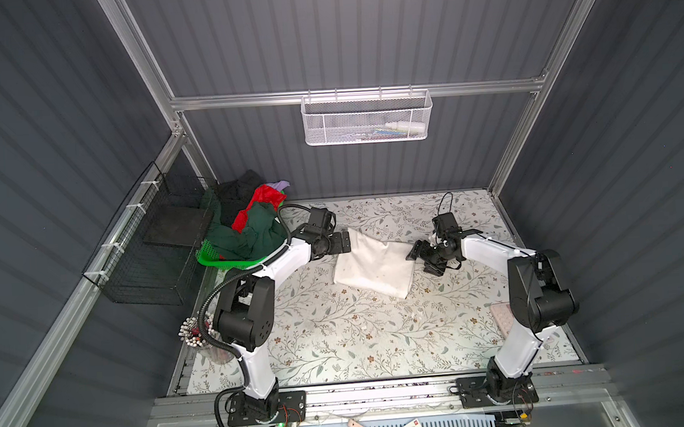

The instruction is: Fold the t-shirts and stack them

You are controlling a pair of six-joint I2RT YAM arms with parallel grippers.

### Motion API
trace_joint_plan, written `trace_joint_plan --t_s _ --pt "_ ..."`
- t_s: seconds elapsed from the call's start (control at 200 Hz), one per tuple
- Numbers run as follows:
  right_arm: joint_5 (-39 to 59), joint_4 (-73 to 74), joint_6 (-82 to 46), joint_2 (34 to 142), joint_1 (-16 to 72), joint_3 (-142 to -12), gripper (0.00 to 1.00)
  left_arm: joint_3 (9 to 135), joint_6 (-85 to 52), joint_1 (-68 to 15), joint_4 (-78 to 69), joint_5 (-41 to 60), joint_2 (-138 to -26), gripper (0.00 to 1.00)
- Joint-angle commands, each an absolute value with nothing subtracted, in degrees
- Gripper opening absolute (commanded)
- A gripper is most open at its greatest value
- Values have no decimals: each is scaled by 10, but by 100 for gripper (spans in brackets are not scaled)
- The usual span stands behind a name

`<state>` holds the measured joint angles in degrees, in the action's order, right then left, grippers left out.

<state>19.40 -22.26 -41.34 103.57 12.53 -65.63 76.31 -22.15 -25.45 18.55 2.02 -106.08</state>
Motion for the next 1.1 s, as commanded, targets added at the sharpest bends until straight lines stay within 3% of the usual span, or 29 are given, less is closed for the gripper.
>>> trace_joint_plan --t_s 0.0,0.175,0.445,0.67,0.865,1.096 --pt "173 -201 -422 1063 130 -663 77 729 -233 -256 185 50 -1038 97" --pt "143 -202 -429 1088 149 -682 74 694 -228 -256 205 49 -1016 97" --pt "119 -188 -441 1131 169 -713 61 675 -224 -256 209 48 -987 98" --pt "79 -219 -406 1164 178 -778 36 665 -218 -256 213 38 -972 99" --pt "36 -263 -362 1167 166 -838 0 644 -217 -256 200 34 -951 100" --pt "-5 -322 -284 1166 121 -923 0 643 -217 -256 204 30 -932 100"
